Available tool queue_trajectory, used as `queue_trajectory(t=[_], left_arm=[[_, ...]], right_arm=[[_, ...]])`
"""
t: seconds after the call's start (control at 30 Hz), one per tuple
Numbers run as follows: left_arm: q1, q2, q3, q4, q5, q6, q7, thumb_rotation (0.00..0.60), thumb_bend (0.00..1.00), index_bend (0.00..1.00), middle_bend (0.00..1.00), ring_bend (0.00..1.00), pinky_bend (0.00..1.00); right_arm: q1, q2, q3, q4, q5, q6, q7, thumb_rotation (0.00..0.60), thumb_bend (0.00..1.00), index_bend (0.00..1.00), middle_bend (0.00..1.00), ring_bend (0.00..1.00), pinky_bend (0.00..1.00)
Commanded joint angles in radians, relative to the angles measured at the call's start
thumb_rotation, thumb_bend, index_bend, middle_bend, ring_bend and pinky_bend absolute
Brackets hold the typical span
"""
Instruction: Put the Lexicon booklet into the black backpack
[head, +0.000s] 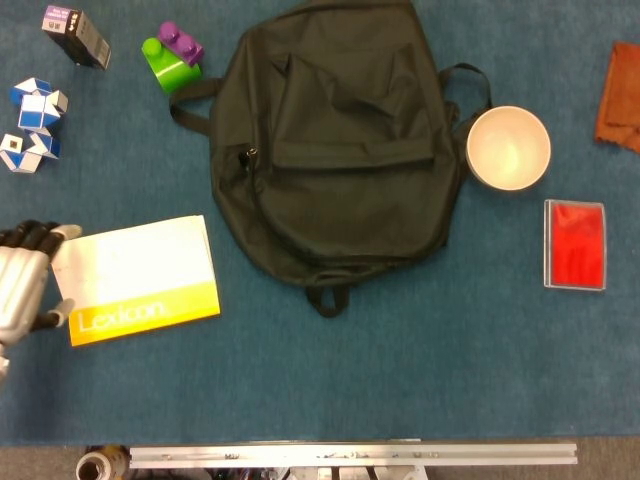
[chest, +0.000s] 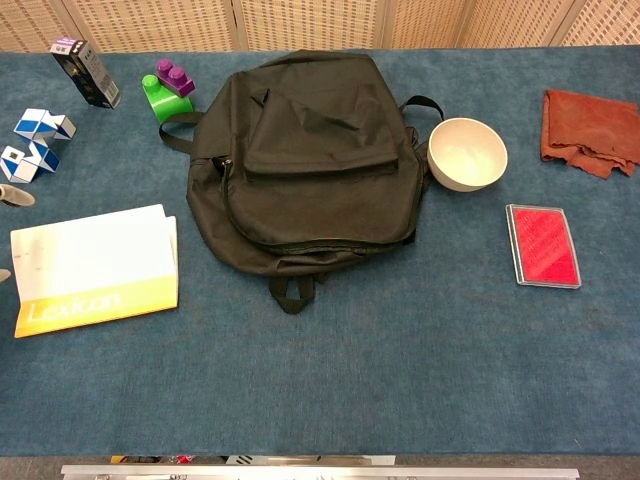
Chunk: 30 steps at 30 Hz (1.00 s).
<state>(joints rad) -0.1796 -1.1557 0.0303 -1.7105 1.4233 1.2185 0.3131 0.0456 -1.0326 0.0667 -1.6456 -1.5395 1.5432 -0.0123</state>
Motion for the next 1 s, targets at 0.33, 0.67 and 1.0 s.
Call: queue_trajectory(t=[0.33,0.67,1.0], left_arm=[[-0.065,-0.090,0.021,0.036,-0.049,-0.124,0.056,0.600,0.20,0.09,0.18,0.18,0.24],[-0.071,-0.117,0.029,0.034,-0.103,-0.133,0.102,0.600,0.19,0.02,0.13,0.14,0.23],[-0.048,-0.139,0.049,0.028,-0.107,-0.090,0.119,0.600,0.18,0.00,0.09,0.11,0.21]], right_arm=[[-0.008,0.000,-0.003,0.012,0.005,0.003,0.012,0.600,0.06,0.24,0.31,0.17,0.32],[-0.005,-0.006,-0.004,0.030,0.011,-0.010,0.025,0.600,0.06,0.24,0.31,0.17,0.32],[0.002,-0.014,-0.006,0.045,0.010,-0.024,0.036,0.600,0.06,0.24,0.31,0.17,0.32]])
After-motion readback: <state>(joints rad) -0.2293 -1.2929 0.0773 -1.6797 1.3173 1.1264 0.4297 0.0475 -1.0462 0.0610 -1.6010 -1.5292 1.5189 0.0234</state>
